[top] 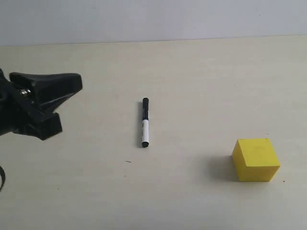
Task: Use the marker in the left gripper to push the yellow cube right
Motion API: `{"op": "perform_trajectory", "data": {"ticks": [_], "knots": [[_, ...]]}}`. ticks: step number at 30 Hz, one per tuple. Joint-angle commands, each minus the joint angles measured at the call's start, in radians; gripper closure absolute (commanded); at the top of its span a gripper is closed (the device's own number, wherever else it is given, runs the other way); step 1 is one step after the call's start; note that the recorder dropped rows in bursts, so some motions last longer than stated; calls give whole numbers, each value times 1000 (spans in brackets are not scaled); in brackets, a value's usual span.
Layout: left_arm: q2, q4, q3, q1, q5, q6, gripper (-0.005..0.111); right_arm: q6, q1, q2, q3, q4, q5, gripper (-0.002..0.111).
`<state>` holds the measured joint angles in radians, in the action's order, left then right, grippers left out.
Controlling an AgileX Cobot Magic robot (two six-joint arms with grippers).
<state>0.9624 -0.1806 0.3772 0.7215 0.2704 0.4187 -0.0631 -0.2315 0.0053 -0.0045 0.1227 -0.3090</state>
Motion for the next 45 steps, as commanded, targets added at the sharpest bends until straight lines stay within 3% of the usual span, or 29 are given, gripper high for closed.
{"op": "perform_trajectory", "data": {"ticks": [1,4,9,15,30,39,45], "knots": [[-131,1,-5,-154,-119,10,107,9,-1,-5,4,-4,4,108],[-260,3,-17,-301,-254,44,107,9,-1,-5,4,-4,4,108],[-471,8,-36,-486,-450,63,107,9,-1,-5,4,-4,4,108],[-677,8,-36,-589,-674,60,107,9,-1,-5,4,-4,6,108],[-839,8,-36,-609,-714,28,107,9,-1,-5,4,-4,6,108],[-839,1,-36,-611,-717,-142,107,9,-1,-5,4,-4,6,108],[-839,1,-43,-631,-625,-155,107,9,-1,-5,4,-4,6,108]]}}
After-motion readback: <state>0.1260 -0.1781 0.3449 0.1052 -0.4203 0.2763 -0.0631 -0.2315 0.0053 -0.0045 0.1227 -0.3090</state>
